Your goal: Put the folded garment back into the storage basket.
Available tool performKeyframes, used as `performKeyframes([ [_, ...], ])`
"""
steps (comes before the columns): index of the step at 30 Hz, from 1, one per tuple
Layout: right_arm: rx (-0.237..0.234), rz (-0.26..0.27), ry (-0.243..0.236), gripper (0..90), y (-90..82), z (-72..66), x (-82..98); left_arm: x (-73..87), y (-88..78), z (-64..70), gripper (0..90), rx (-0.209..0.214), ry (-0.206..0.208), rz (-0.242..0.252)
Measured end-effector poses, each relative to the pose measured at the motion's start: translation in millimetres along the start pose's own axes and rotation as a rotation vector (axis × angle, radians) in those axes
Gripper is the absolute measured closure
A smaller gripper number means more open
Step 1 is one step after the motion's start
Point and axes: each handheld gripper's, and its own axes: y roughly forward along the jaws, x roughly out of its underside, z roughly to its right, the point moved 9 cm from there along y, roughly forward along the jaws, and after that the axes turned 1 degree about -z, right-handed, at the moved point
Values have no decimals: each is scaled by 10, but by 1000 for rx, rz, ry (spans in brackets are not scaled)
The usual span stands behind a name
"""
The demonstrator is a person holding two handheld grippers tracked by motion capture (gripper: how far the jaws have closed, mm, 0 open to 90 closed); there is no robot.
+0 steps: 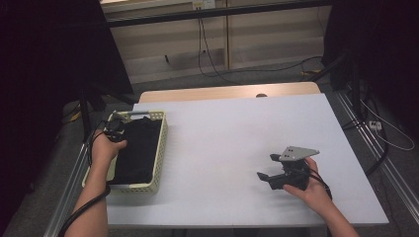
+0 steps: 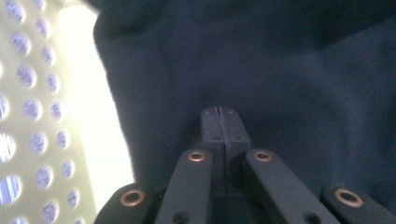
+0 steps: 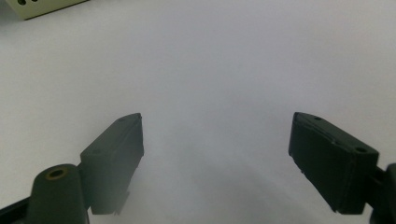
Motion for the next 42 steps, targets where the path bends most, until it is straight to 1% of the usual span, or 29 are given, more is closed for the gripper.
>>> performKeyframes([
  [2, 0, -2, 1, 174, 3, 0, 2, -62, -5, 71, 900, 6, 11, 4],
  [3, -3, -1, 2, 173, 4, -2, 2, -99, 4, 103, 900, 7, 15, 17],
  [6, -4, -1, 2, 173, 2, -5, 3, -196, 26, 186, 900, 25, 22, 32],
  [8, -7, 1, -2, 174, 2, -14, 1, -247, 61, 214, 900, 22, 24, 40],
  [9, -10, 1, -2, 173, 3, -21, 0, -269, 76, 227, 900, 31, 23, 40],
  [11, -16, 2, -1, 173, 3, -33, -1, -314, 114, 246, 900, 37, 16, 45],
  [13, -19, 2, 0, 173, 6, -37, 0, -364, 153, 264, 900, 37, 9, 61],
  [14, -19, 2, -2, 173, 7, -38, 1, -377, 163, 282, 900, 49, 10, 57],
  [17, -20, 4, -3, 172, 3, -38, -3, -434, 199, 361, 900, 61, 26, 67],
  [18, -19, 6, -1, 172, 1, -33, -6, -452, 209, 393, 900, 71, 29, 73],
  [19, -19, 8, 0, 172, 1, -30, -8, -470, 228, 427, 900, 78, 29, 83],
  [20, -19, 8, 0, 172, 2, -29, -9, -481, 245, 456, 900, 83, 30, 82],
  [22, -19, 2, -2, 171, 9, -34, -1, -484, 301, 508, 900, 84, 44, 70],
  [24, -21, 3, -4, 170, 7, -44, 1, -493, 350, 539, 900, 79, 41, 73],
  [26, -21, 3, -3, 171, -2, -47, 5, -499, 370, 546, 900, 85, 41, 75],
  [28, -21, 4, 1, 170, -12, -46, 12, -495, 352, 540, 900, 92, 39, 68],
  [30, -17, 5, 1, 170, -21, -35, 17, -496, 293, 510, 900, 88, 23, 70],
  [31, -16, 7, 4, 171, -24, -31, 16, -489, 258, 498, 900, 85, 19, 63],
  [32, -14, 9, 3, 171, -26, -26, 14, -488, 227, 476, 900, 80, 28, 58],
  [34, -17, 7, 1, 171, -30, -35, 10, -511, 173, 431, 900, 65, 14, 72],
  [35, -15, 8, -2, 170, -31, -35, 7, -517, 146, 404, 900, 61, 24, 64],
  [37, -16, 10, 1, 171, -36, -34, 4, -551, 124, 376, 900, 50, 22, 68],
  [38, -15, 11, 1, 171, -39, -29, 3, -581, 120, 369, 900, 47, 21, 82],
  [39, -13, 11, 3, 171, -40, -24, 2, -611, 111, 371, 900, 50, 23, 90],
  [41, -13, 14, 7, 170, -41, -14, 0, -654, 122, 418, 900, 57, 27, 85],
  [42, -13, 13, 6, 170, -40, -13, 1, -680, 131, 451, 900, 62, 39, 87],
])
